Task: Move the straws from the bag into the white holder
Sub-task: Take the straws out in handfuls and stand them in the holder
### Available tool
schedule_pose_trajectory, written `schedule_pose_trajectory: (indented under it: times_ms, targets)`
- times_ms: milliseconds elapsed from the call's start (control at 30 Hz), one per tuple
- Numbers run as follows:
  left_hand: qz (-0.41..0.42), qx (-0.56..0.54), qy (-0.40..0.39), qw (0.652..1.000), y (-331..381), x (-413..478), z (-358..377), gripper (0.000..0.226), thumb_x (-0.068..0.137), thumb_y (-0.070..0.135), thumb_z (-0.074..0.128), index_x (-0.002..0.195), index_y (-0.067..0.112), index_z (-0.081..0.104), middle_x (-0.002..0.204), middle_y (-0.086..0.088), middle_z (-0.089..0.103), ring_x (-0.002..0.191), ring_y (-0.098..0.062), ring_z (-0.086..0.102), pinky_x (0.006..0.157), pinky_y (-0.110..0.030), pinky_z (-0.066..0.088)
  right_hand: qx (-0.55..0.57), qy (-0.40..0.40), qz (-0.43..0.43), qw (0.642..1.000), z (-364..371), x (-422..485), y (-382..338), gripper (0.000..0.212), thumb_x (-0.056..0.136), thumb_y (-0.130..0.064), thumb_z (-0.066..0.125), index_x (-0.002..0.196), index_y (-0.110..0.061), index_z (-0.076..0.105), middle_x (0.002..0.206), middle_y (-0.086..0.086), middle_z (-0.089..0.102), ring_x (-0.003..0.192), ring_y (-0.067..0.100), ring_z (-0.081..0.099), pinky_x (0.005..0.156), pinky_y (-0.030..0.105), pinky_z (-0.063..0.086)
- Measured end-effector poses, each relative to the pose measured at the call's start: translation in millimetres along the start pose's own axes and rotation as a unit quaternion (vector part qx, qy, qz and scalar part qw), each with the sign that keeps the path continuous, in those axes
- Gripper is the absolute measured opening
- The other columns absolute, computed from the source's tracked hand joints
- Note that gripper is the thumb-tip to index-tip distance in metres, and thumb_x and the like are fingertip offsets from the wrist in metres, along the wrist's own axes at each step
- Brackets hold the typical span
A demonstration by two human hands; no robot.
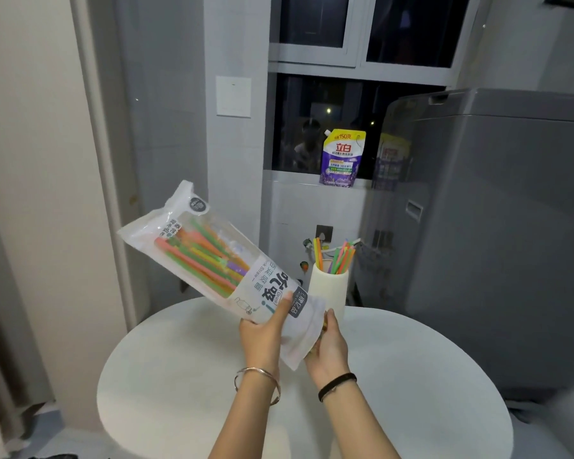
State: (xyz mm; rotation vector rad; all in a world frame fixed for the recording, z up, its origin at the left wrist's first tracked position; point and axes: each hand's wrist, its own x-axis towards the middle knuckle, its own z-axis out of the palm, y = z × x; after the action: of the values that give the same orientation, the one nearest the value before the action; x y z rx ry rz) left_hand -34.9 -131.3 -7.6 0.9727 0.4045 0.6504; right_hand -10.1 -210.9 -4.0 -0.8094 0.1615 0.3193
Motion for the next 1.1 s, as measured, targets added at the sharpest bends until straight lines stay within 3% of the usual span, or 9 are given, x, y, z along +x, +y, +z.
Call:
schedule_pose_trajectory:
  times_ms: [100, 200, 300, 400, 533, 667, 800, 867, 1100]
  targets:
    - [-0.022, -0.041, 0.032, 0.998, 2.1, -0.2, -4.6, 0.043, 0.072, 0.018, 0.084, 0.111, 0.010, 0.071, 0.104, -0.002, 0.076, 0.093, -0.017, 0.073, 0.085, -0.033, 0.057, -0.113, 0.009, -0.050, 0.992, -1.3, -1.1, 3.9, 0.029, 0.099, -0.030, 0.038, 0.089, -0.017, 0.062, 0.083, 0.003, 0.070, 0.077, 0.018, 0.064, 0.064, 0.030, 0.049]
    - [-0.052, -0.092, 0.047, 0.993, 6.1, 0.4, -11.5, 0.048, 0.078, 0.020, 0.079, 0.123, 0.011, 0.065, 0.113, -0.003, 0.073, 0.098, -0.018, 0.070, 0.085, -0.032, 0.056, -0.258, 0.015, -0.140, 0.956, -2.0, -2.9, 6.3, 0.021, 0.097, -0.023, 0.043, 0.088, -0.010, 0.056, 0.082, 0.006, 0.063, 0.066, 0.011, 0.059, 0.057, 0.024, 0.047]
    - [-0.086, -0.134, 0.034, 0.987, 8.8, 3.4, -18.3, 0.039, 0.083, 0.022, 0.074, 0.121, 0.014, 0.066, 0.113, -0.004, 0.073, 0.087, -0.013, 0.075, 0.075, -0.032, 0.060, -0.292, -0.014, -0.168, 0.942, -2.5, -4.0, 1.9, 0.015, 0.096, -0.019, 0.049, 0.089, -0.008, 0.057, 0.074, 0.002, 0.064, 0.055, 0.007, 0.060, 0.046, 0.016, 0.045]
    - [-0.143, -0.176, 0.023, 0.974, 12.7, 6.1, -23.3, 0.047, 0.089, 0.025, 0.068, 0.133, 0.010, 0.058, 0.131, -0.011, 0.065, 0.118, -0.027, 0.064, 0.101, -0.052, 0.049, -0.315, -0.020, -0.193, 0.929, -5.4, -2.2, -7.4, 0.015, 0.095, -0.018, 0.051, 0.088, -0.006, 0.057, 0.069, 0.006, 0.059, 0.054, 0.014, 0.046, 0.043, 0.017, 0.035]
    - [-0.198, -0.247, 0.012, 0.949, 16.1, 12.9, -32.5, 0.052, 0.095, 0.029, 0.058, 0.144, 0.014, 0.048, 0.143, -0.010, 0.056, 0.135, -0.030, 0.050, 0.114, -0.054, 0.034, -0.297, 0.014, -0.231, 0.926, -11.5, 0.5, -22.0, 0.013, 0.093, -0.017, 0.054, 0.082, -0.010, 0.058, 0.064, 0.002, 0.056, 0.052, 0.014, 0.042, 0.046, 0.022, 0.031]
    - [-0.216, -0.262, -0.005, 0.941, 14.3, 10.9, -30.7, 0.053, 0.097, 0.027, 0.055, 0.147, 0.015, 0.045, 0.145, -0.012, 0.054, 0.137, -0.033, 0.047, 0.113, -0.055, 0.033, -0.252, 0.031, -0.222, 0.941, -9.6, -0.6, -23.0, 0.016, 0.087, -0.025, 0.063, 0.075, -0.015, 0.058, 0.065, 0.005, 0.055, 0.056, 0.018, 0.045, 0.047, 0.023, 0.034]
    - [-0.217, -0.265, -0.009, 0.940, 12.7, 6.0, -23.7, 0.052, 0.096, 0.027, 0.056, 0.146, 0.015, 0.046, 0.143, -0.012, 0.056, 0.123, -0.030, 0.055, 0.113, -0.054, 0.035, -0.242, 0.016, -0.188, 0.952, -5.8, -3.9, -17.6, 0.015, 0.084, -0.023, 0.068, 0.072, -0.016, 0.060, 0.066, 0.005, 0.055, 0.053, 0.014, 0.044, 0.045, 0.019, 0.036]
    - [-0.221, -0.262, -0.007, 0.939, 11.3, 8.1, -25.6, 0.054, 0.096, 0.030, 0.056, 0.147, 0.014, 0.045, 0.144, -0.013, 0.054, 0.132, -0.033, 0.051, 0.114, -0.054, 0.033, -0.231, 0.028, -0.192, 0.953, -6.1, -3.9, -21.7, 0.016, 0.084, -0.020, 0.067, 0.071, -0.015, 0.059, 0.068, 0.006, 0.054, 0.056, 0.015, 0.045, 0.047, 0.019, 0.036]
    - [-0.238, -0.288, -0.005, 0.928, 7.2, 9.4, -25.7, 0.053, 0.098, 0.029, 0.053, 0.147, 0.013, 0.044, 0.147, -0.014, 0.051, 0.137, -0.035, 0.046, 0.116, -0.054, 0.030, -0.123, 0.022, -0.190, 0.974, -7.7, -2.7, -23.4, 0.010, 0.082, -0.021, 0.069, 0.077, -0.014, 0.062, 0.046, -0.009, 0.042, 0.038, 0.005, 0.031, 0.038, 0.016, 0.024]
